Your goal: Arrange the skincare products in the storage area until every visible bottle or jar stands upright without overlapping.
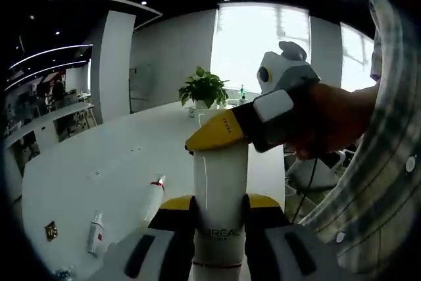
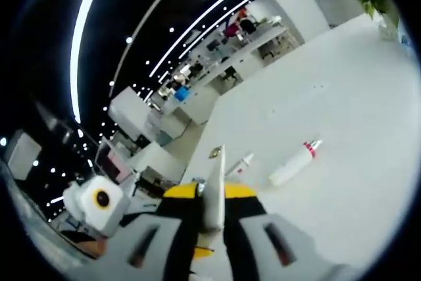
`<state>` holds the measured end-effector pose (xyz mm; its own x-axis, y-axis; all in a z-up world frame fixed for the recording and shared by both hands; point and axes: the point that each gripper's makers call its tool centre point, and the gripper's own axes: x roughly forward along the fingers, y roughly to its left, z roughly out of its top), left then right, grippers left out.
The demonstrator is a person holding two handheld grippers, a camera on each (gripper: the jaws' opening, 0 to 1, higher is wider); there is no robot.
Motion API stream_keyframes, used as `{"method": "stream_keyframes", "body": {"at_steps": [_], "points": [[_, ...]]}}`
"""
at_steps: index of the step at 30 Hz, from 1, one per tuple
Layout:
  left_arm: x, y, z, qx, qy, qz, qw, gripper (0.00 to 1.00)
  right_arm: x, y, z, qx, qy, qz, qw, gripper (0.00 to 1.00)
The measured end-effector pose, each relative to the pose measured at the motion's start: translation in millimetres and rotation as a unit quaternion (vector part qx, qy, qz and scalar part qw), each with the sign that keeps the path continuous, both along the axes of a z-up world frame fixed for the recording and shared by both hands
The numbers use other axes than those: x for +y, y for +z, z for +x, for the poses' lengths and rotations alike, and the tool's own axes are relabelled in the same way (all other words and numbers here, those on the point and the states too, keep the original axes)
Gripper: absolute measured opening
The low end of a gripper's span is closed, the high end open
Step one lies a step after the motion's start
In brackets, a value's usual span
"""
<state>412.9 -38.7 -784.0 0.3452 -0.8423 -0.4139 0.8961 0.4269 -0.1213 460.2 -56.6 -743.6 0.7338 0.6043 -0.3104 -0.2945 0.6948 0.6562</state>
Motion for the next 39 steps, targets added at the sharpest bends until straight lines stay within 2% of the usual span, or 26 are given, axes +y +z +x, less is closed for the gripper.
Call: {"method": "stream_keyframes", "body": {"at_steps": [3,9,16,20,23,31,35,39], "points": [[1,-3.7,1.1,-0.004,0.001,0.009,1.0000,0.28,7,1.9,-1,-0.011,0.017,-0.010,0.9997,0.10],[9,-11.5,3.7,-0.005,0.008,0.018,0.9998,0.29,28,3.3,-3,-0.043,0.072,-0.056,0.9949,0.08],[22,-23.9,0.7,0.024,0.012,0.009,0.9996,0.30,47,-7.1,-7,-0.056,0.122,-0.098,0.9861,0.08],[25,-30.9,-1.9,0.038,0.008,0.012,0.9992,0.30,59,-14.0,-13,-0.081,0.164,-0.149,0.9719,0.08],[29,-36.3,-3.2,0.040,0.003,0.019,0.9990,0.30,66,-18.8,-14,-0.087,0.185,-0.166,0.9646,0.08],[38,-51.1,-8.3,0.072,-0.006,0.032,0.9968,0.30,79,-30.1,-19,-0.086,0.234,-0.195,0.9486,0.08],[43,-59.9,-12.4,0.084,-0.009,0.038,0.9957,0.32,89,-33.9,-27,-0.097,0.272,-0.214,0.9331,0.08],[48,-68.0,-17.1,0.092,-0.015,0.051,0.9943,0.32,93,-34.9,-32,-0.106,0.292,-0.220,0.9248,0.08]]}}
